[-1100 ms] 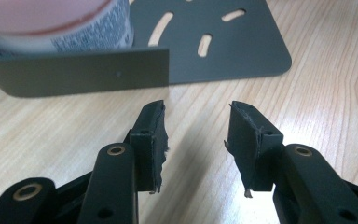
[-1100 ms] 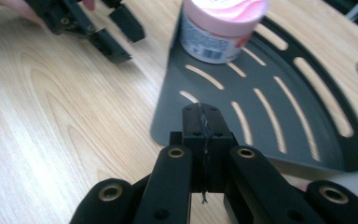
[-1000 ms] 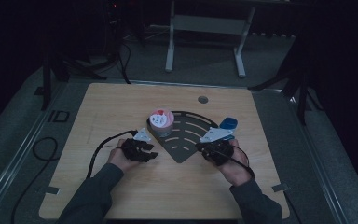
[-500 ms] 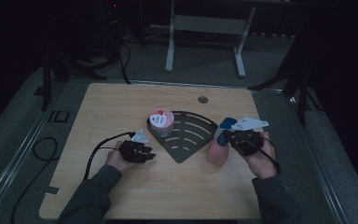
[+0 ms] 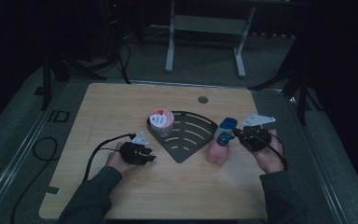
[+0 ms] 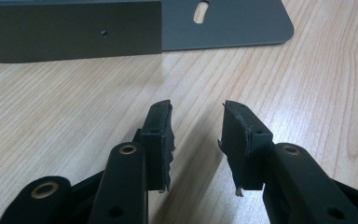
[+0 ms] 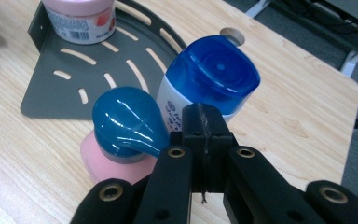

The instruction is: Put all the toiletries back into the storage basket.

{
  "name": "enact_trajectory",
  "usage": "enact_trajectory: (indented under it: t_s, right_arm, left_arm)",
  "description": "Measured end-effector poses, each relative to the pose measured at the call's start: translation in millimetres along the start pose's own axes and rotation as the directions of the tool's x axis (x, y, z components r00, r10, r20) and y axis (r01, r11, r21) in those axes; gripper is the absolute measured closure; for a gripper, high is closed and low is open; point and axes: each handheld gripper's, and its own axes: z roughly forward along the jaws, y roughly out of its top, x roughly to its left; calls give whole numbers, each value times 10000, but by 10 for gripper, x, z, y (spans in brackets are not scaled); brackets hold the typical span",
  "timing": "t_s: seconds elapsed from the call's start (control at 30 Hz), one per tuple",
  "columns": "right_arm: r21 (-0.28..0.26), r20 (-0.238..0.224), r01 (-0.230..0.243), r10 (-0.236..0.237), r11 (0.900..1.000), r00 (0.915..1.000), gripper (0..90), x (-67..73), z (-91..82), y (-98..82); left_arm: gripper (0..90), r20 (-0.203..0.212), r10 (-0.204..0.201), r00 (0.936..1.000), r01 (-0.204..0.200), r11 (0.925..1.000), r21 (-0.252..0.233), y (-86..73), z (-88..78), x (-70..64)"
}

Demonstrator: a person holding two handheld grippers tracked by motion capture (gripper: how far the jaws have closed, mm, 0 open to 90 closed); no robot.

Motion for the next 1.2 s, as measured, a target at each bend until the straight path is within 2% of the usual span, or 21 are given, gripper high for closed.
enact_trajectory:
  t_s: [0.17, 0.67, 0.93, 1.2]
  right_arm:
    - [184, -107, 123, -121, 9998, 9999, 900, 5, 23, -24]
    - [383, -331, 688, -675, 9969, 9972, 900, 57, -97, -77]
    - [256, -385, 873, -863, 9959, 9955, 900, 207, -219, -171]
    - [46, -590, 1032, -1027, 9947, 9930, 900, 416, -416, -297]
  left_arm:
    - [621, -23, -83, 10000, 82, 9999, -81, -9, -13, 15]
    - [615, -47, -110, 9999, 109, 9999, -45, -15, -13, 26]
    - [615, -95, -101, 9999, 101, 9999, -36, -17, -11, 21]
    - [615, -78, -12, 10000, 12, 10000, 59, -10, 3, 8]
